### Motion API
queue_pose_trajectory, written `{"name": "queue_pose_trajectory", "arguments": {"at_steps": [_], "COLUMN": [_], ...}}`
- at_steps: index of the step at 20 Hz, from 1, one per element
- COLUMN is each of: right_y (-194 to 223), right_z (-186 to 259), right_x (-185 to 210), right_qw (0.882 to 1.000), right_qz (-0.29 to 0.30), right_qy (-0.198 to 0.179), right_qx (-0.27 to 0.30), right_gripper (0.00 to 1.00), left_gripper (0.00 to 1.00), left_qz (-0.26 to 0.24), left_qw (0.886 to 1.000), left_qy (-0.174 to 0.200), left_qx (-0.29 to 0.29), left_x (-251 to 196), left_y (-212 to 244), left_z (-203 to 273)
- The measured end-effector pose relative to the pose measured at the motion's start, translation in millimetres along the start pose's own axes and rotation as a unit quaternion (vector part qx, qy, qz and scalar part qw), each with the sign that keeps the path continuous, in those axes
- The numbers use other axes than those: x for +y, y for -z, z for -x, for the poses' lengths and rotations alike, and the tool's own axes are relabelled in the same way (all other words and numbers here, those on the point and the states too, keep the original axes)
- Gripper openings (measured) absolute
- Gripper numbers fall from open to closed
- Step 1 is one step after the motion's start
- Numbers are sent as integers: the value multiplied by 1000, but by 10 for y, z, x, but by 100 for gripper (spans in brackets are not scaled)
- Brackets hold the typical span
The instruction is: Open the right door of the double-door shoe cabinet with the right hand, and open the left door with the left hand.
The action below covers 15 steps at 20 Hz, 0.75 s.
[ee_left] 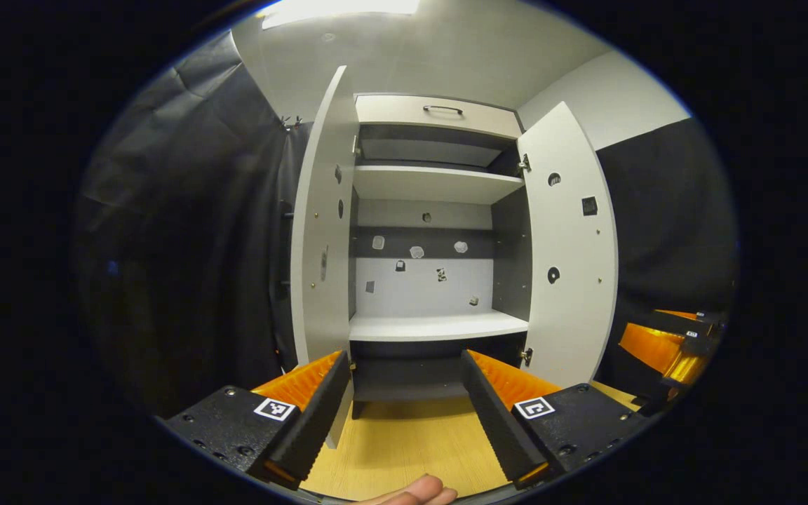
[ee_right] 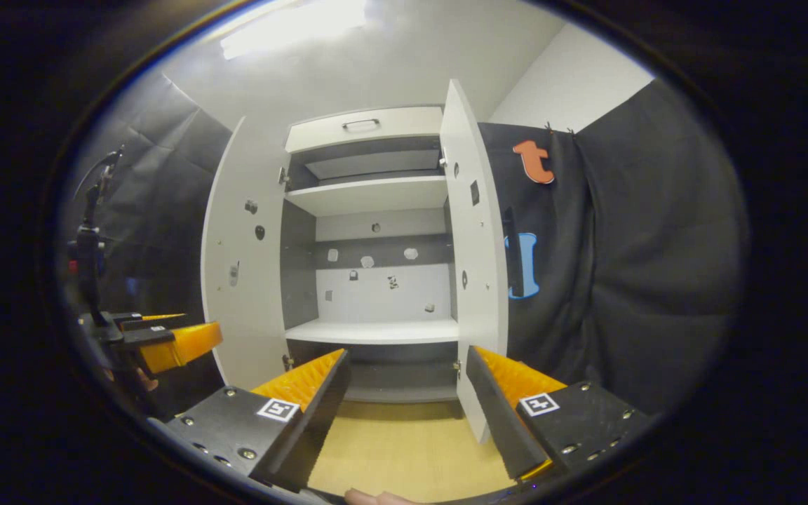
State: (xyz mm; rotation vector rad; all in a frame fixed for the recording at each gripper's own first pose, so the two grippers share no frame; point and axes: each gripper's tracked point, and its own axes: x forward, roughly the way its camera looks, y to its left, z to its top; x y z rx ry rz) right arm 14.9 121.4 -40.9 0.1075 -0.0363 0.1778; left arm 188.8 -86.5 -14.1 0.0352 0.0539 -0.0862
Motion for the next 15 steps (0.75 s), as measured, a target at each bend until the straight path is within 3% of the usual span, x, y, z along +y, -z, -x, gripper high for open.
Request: {"name": "queue_pose_trajectory", "arguments": {"at_steps": [15], "right_y": [224], "right_z": [69], "right_x": [66], "right_qw": [1000], "right_qz": [-7], "right_qy": [14], "right_qx": [10], "right_gripper": [98], "left_gripper": [98], "left_qz": [9], "left_qw": [1000], "left_qy": [-3], "left_qx": [0], "left_x": [-50], "left_y": [36], "left_z": [36]}}
